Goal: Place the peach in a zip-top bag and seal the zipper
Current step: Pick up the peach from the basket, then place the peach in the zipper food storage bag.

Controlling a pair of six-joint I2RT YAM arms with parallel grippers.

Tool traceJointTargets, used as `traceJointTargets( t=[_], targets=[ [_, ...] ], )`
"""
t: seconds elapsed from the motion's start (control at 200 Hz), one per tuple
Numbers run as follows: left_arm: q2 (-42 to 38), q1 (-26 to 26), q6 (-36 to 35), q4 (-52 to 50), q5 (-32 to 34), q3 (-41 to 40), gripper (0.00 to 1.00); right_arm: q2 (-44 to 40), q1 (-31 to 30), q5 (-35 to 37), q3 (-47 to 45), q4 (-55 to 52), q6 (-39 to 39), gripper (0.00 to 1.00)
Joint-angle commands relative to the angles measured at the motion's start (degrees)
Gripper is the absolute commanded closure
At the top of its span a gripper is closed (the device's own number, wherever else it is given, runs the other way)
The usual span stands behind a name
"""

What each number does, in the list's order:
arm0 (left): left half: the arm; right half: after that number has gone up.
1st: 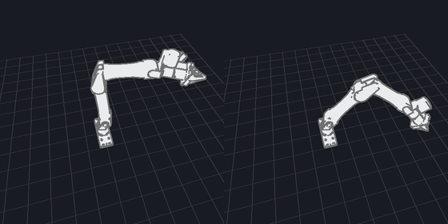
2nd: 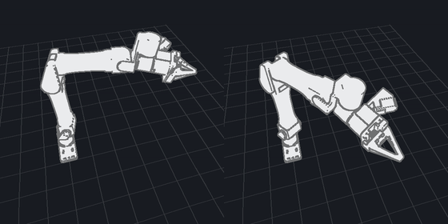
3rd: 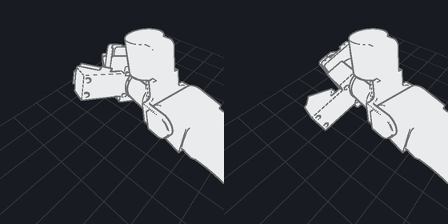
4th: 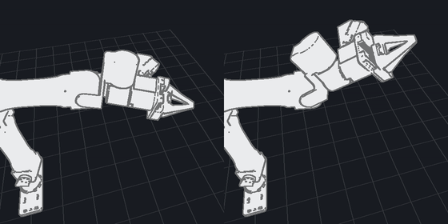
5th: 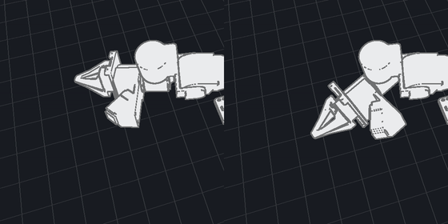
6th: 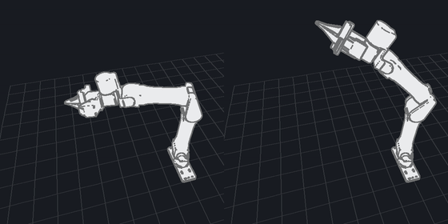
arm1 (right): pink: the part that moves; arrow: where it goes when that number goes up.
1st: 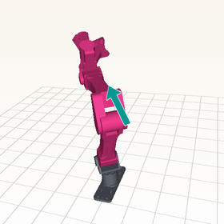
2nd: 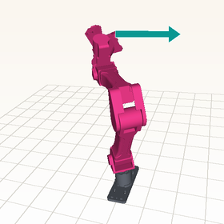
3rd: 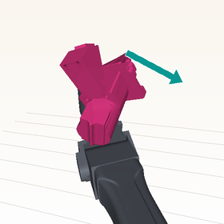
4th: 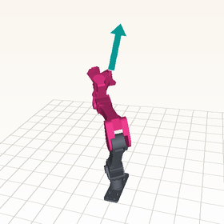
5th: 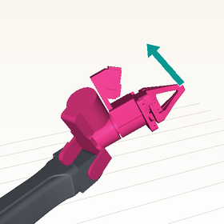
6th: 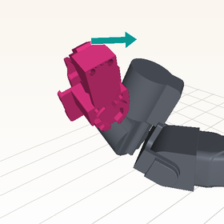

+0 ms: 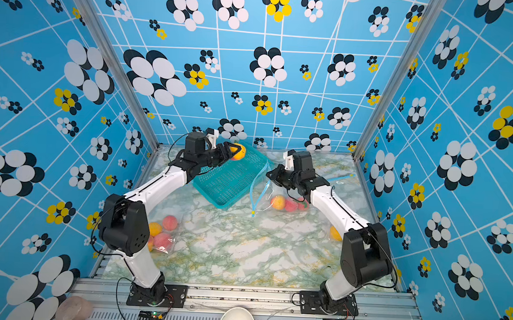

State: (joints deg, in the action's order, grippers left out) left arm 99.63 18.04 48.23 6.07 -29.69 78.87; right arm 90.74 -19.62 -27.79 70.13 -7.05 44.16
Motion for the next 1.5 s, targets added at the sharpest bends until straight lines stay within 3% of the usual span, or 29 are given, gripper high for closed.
traceJointTargets(
  t=[0.0,0.245,0.465,0.965,1.194,1.494],
  targets=[
    [-6.06,2.58,3.33,6.03,-3.85,-6.9,0.31,-1.44,0.37,1.27,1.59,-1.28,-1.18,1.0],
    [-15.31,11.4,-5.78,-3.83,2.27,-12.77,0.31,-1.8,0.35,1.06,2.05,-1.7,-0.83,1.0],
    [-12.75,15.35,-6.34,-3.75,5.09,-14.75,0.32,-3.58,0.37,0.4,1.6,-2.11,-0.74,1.0],
    [-4.18,17.86,-5.68,-3.81,7.92,-10.75,0.28,-7.33,-0.18,-1.91,-1.08,-1.09,0.51,1.0],
    [-3.54,19.13,-6.54,-6.15,9.12,-7.89,0.18,-6.18,-1.12,-1.92,-1.57,1.26,2.21,1.0],
    [-3.14,19.4,-6.48,-8.18,11.59,-6.14,0.13,-5.46,-1.13,-2.11,-1.61,3.26,3.56,1.0]
  ],
)
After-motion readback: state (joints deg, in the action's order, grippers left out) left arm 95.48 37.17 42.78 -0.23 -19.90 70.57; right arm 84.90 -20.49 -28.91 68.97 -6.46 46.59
